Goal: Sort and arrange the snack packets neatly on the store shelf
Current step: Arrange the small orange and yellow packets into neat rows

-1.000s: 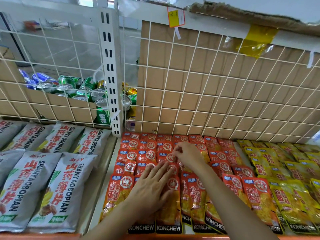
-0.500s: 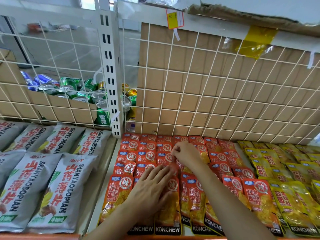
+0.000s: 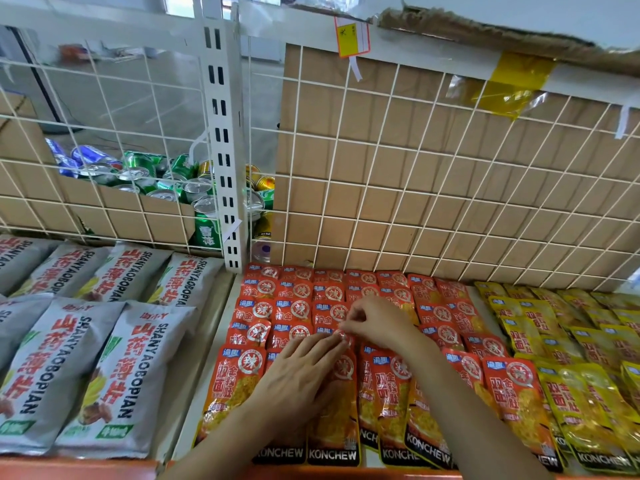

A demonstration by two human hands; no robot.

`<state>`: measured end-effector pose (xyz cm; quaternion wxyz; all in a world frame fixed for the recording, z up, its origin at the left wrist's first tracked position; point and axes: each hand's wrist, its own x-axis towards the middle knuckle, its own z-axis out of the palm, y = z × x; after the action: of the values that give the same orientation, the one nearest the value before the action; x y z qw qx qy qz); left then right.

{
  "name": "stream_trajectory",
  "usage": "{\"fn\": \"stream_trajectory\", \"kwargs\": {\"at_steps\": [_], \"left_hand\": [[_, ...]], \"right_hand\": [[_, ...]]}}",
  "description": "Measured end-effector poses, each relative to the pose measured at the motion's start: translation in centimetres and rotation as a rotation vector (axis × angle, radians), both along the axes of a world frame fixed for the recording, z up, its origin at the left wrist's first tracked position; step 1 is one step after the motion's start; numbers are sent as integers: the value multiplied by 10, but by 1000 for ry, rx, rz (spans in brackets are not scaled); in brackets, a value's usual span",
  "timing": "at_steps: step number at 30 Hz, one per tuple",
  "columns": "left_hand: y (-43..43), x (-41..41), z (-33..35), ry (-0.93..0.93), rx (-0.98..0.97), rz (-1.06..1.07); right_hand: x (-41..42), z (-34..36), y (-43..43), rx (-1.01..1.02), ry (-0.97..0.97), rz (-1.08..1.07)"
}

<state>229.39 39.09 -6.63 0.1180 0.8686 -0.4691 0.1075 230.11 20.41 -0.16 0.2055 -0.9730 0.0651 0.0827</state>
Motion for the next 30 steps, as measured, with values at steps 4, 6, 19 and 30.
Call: {"fn": "stream_trajectory", "kwargs": {"at_steps": [4, 6, 19, 30], "left_hand": [[0, 0, 1, -8, 0, -16], [0, 0, 0, -19, -11, -26], [-1, 0, 2, 9, 15, -27], [16, -8, 10, 50, 93, 20]], "right_hand": [[1, 0, 1, 4, 10, 4], [2, -2, 2, 11, -4, -3], [3, -9, 0, 47, -41, -14], [19, 2, 26, 118, -105, 188]]}}
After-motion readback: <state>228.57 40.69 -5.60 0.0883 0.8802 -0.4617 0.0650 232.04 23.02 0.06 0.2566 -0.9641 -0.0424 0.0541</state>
